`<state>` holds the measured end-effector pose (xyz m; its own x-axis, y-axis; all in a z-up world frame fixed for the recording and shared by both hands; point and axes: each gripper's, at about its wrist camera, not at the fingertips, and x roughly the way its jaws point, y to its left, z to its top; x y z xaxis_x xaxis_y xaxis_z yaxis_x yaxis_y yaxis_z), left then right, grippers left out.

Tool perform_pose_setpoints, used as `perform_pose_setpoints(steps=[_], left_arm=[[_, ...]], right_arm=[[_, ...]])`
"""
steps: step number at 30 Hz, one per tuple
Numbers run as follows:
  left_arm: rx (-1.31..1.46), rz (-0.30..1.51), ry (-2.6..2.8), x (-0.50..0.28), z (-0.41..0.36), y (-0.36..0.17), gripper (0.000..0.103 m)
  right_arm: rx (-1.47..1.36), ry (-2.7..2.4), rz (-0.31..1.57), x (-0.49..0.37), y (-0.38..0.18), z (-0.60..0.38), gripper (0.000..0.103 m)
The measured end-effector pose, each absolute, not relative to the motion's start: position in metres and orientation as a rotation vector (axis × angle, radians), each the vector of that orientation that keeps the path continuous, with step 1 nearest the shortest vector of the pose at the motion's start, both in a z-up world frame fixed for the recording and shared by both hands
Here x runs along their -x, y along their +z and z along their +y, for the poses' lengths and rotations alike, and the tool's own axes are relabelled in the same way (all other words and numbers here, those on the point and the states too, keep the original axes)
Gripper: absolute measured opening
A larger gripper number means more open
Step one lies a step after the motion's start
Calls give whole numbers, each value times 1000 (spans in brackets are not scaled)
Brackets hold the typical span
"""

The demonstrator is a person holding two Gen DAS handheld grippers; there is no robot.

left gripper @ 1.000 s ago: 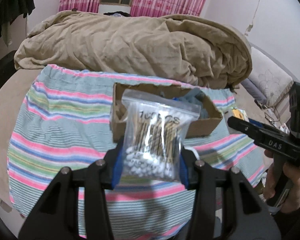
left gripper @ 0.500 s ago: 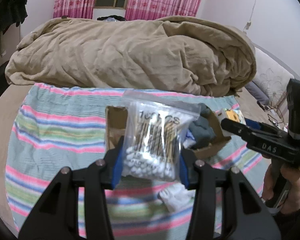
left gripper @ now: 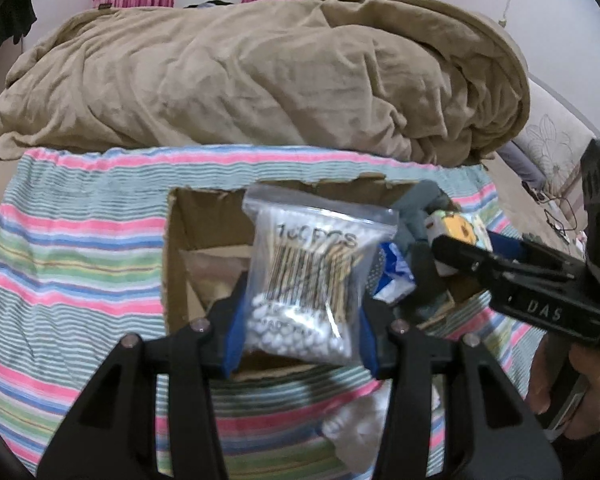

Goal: Organize objects
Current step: 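Place the cotton swab bag and cartoon tissue pack into the box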

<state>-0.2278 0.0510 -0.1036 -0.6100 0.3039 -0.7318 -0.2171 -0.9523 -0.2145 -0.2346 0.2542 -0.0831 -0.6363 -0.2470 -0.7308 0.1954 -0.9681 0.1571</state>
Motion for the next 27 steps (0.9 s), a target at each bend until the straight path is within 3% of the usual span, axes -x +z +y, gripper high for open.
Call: perform_pose_setpoints(steps=[4,8,10,15,27], left_arm=[[1208,-159,2576,228,51,-106,50],[1190,-166,2591,223,50,-100,64],[1174,-163,2597,219,50,-95,66],[1160,-153,2616,208,47,-84,67],[1103,-193,2654,160,30,-52,67]], right_arm=[[-1211,-2636,-72,234,-89,252,71],[-1209,-2640,-42,234,-87,249,72],[-1200,-2649,-33,231,-86,249,72],[-1171,-2673,-41,225,-77,250,78],[-1089,-2704,-28,195,-47,250,78]])
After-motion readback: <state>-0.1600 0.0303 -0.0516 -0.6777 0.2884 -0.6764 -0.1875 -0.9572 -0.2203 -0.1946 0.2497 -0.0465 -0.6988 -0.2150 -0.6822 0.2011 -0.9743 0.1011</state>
